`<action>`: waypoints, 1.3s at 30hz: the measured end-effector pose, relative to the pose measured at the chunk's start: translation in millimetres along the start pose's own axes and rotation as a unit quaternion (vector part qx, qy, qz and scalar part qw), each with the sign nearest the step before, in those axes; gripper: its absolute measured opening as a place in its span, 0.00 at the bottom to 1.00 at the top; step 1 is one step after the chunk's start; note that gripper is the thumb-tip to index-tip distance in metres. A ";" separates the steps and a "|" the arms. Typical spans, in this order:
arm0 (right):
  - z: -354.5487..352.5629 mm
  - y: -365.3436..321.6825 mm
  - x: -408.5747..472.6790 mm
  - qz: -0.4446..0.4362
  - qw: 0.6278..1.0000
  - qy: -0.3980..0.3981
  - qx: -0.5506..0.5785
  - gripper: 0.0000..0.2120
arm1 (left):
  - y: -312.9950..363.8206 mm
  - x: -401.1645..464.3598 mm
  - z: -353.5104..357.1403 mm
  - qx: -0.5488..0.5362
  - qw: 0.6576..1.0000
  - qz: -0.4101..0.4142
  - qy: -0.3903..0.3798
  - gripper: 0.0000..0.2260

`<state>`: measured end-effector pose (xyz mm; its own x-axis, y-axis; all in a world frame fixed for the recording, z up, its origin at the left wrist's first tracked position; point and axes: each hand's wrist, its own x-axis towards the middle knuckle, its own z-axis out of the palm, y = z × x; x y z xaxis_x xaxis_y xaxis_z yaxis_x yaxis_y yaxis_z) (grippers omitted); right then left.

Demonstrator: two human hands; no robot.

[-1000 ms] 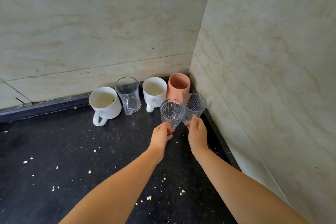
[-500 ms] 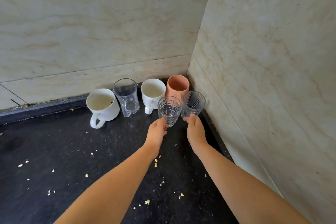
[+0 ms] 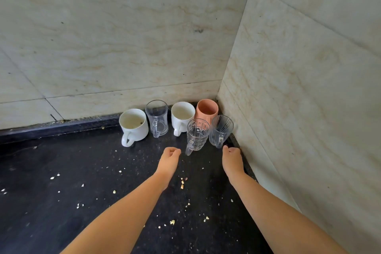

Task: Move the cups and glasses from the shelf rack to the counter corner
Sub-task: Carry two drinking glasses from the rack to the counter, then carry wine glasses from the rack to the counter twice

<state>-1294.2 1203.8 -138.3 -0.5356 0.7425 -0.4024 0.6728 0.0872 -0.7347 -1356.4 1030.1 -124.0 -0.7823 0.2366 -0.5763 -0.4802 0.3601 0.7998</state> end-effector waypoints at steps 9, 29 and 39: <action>12.2 -24.7 -79.7 -0.166 0.923 -0.196 -0.287 0.20 | -22.6 -74.1 -48.1 0.198 0.965 0.113 0.128 0.12; 103.4 18.7 -348.1 -0.705 0.441 -0.307 -0.462 0.24 | -220.6 -375.0 -151.8 0.428 0.791 -0.108 0.423 0.18; 112.4 109.3 -525.0 -0.782 0.295 -0.348 -0.426 0.24 | -351.3 -536.1 -146.0 0.349 0.764 -0.211 0.500 0.22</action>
<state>-996.9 748.8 -68.7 -0.3061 -0.9370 -0.1683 -0.9480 0.3161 -0.0357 -826.3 645.0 -71.6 -0.6957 -0.7155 -0.0634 -0.7180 0.6898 0.0935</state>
